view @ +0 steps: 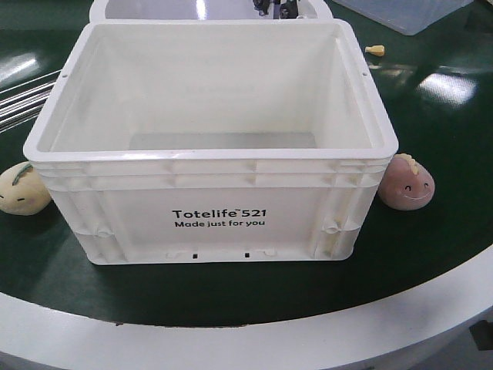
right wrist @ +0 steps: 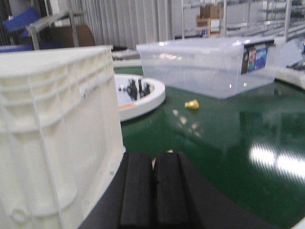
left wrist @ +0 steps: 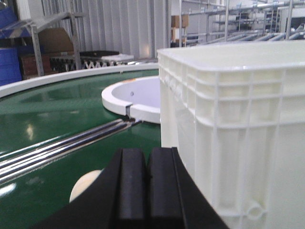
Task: Place moving items into box and shelve
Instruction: 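Move both grippers down beside the tote toward the two plush toys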
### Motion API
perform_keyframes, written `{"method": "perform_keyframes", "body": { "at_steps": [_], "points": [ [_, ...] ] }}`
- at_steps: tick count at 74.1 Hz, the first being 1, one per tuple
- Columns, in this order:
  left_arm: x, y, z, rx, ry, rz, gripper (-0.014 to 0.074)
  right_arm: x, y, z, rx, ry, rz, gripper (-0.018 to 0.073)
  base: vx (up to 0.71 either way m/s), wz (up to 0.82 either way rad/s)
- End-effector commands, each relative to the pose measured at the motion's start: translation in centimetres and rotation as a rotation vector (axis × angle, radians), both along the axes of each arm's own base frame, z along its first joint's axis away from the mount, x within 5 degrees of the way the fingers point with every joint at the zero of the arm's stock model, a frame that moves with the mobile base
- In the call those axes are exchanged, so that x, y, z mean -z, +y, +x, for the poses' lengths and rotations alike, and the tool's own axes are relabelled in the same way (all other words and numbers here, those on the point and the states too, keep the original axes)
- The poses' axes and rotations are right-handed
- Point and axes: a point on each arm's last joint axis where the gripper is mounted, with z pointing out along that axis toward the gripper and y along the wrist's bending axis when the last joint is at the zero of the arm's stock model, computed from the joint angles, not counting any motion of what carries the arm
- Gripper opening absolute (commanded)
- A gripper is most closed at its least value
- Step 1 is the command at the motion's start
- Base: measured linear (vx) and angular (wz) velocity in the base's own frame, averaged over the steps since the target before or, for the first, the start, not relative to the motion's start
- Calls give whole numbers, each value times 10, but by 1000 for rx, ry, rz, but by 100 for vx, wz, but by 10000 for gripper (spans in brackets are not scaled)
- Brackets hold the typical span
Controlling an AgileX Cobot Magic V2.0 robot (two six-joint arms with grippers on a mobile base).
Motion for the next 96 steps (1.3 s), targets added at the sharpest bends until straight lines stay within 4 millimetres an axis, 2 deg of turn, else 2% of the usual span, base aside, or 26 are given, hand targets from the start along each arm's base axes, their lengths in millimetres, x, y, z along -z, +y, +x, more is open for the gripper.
{"method": "perform_keyframes", "body": {
  "at_steps": [1,11,19,33,44,56,69,82,96],
  "points": [
    [-18,0,-3,12,-148,-56,-7,-15,-1,-2,13,-156,23,-1,0,0],
    [-21,0,-4,18,-161,-93,-7,-24,-2,-4,18,-254,31,-1,0,0],
    [-35,0,-7,20,-211,-91,-7,-32,-2,-5,19,-283,35,-1,0,0],
    [-74,0,-10,7,-212,-30,-5,-56,-1,-6,6,-145,20,-1,0,0],
    [-101,0,7,4,-76,-29,-4,-89,1,2,-3,-12,7,-1,0,0],
    [-135,-2,37,3,-11,-27,-4,-128,3,27,-7,103,-8,-1,0,0],
    [-158,-3,75,3,56,-33,-4,-153,7,67,-6,194,-22,-1,0,0],
    [-165,-5,105,3,116,-45,-4,-156,10,102,-6,273,-28,-1,0,0],
    [-154,-6,120,6,208,-121,-4,-148,11,116,-8,325,-44,-1,0,0]
  ]
}}
